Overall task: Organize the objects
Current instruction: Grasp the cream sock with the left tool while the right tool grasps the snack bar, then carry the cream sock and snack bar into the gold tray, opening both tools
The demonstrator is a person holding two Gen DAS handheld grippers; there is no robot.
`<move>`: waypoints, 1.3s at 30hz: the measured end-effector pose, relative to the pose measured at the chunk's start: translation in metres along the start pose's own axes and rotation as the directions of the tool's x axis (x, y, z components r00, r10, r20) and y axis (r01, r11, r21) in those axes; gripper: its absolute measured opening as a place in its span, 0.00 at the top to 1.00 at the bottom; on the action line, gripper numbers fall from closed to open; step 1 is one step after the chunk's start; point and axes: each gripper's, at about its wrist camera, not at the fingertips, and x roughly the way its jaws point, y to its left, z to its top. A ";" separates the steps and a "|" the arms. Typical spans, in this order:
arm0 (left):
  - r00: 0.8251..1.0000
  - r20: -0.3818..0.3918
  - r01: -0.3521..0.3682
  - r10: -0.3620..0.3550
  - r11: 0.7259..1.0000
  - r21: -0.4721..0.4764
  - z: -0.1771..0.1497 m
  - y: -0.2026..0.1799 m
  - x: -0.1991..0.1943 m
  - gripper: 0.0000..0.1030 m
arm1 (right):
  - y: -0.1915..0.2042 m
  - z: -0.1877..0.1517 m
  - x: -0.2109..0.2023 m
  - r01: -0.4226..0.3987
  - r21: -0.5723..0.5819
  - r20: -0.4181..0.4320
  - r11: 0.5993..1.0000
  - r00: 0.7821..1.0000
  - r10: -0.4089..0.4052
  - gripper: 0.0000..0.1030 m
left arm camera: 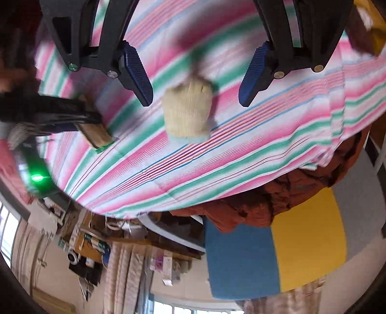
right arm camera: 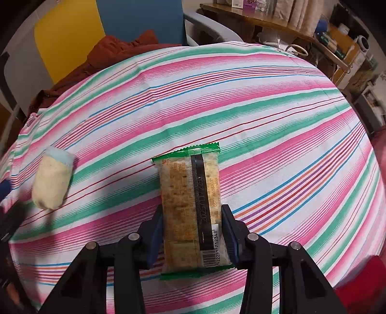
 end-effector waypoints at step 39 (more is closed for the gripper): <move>0.907 0.018 -0.336 0.421 0.748 -0.572 -0.225 0.205 -0.253 0.45 | 0.353 -0.142 -0.147 -0.522 -0.526 -0.067 0.672 0.812 0.579 0.56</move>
